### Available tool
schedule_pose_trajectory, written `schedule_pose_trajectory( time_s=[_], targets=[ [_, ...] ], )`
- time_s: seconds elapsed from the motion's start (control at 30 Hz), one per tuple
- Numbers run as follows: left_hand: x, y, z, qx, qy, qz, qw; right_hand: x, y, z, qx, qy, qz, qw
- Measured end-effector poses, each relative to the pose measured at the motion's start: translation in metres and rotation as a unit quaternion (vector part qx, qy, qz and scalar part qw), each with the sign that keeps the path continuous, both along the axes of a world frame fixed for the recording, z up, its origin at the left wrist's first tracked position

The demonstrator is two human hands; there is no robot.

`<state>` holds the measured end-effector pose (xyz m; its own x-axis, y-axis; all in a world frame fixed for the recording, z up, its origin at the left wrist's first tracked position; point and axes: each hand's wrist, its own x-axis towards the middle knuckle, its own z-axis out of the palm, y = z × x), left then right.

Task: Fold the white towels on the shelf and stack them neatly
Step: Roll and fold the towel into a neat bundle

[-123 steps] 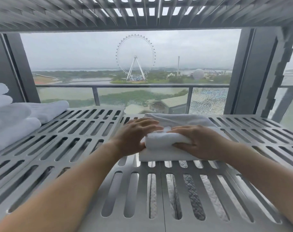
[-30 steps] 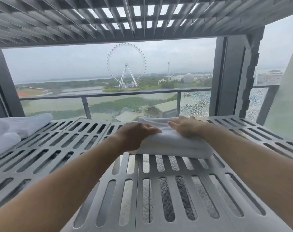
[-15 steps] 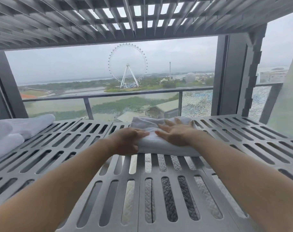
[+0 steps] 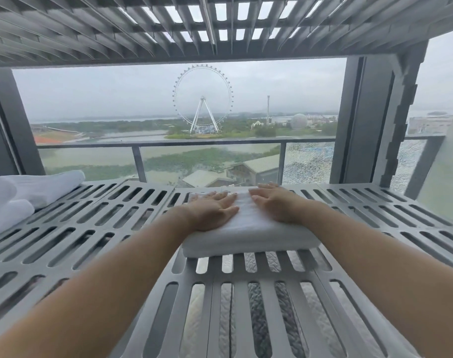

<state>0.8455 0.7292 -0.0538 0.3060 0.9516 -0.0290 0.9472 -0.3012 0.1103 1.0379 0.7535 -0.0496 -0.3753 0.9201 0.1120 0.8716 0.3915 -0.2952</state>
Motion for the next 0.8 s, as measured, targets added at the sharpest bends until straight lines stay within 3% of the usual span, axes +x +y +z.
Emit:
schedule_pose_trajectory(
  time_s=[0.1, 0.33, 0.43, 0.53, 0.67, 0.8],
  targets=[
    [-0.004, 0.001, -0.01, 0.028, -0.006, 0.018, 0.999, -0.005, 0.008, -0.004, -0.046, -0.04, -0.046, 0.997],
    [-0.006, 0.003, -0.013, 0.018, -0.015, 0.055, 0.998, -0.002, 0.01, -0.013, -0.032, -0.049, -0.048, 0.997],
    [-0.001, 0.005, -0.009, 0.016, 0.048, 0.075, 0.996, -0.005, 0.007, -0.013, 0.036, -0.102, -0.033, 0.994],
    [0.014, 0.012, 0.003, 0.036, 0.097, 0.088, 0.991, -0.011, 0.012, -0.005, 0.112, -0.116, 0.074, 0.984],
    [0.02, 0.029, 0.005, 0.078, 0.007, 0.065, 0.995, -0.018, 0.036, 0.0, 0.055, -0.017, 0.074, 0.996],
    [0.009, 0.048, 0.003, 0.069, -0.016, 0.083, 0.994, -0.018, 0.066, 0.002, 0.062, -0.072, 0.029, 0.995]
  ],
)
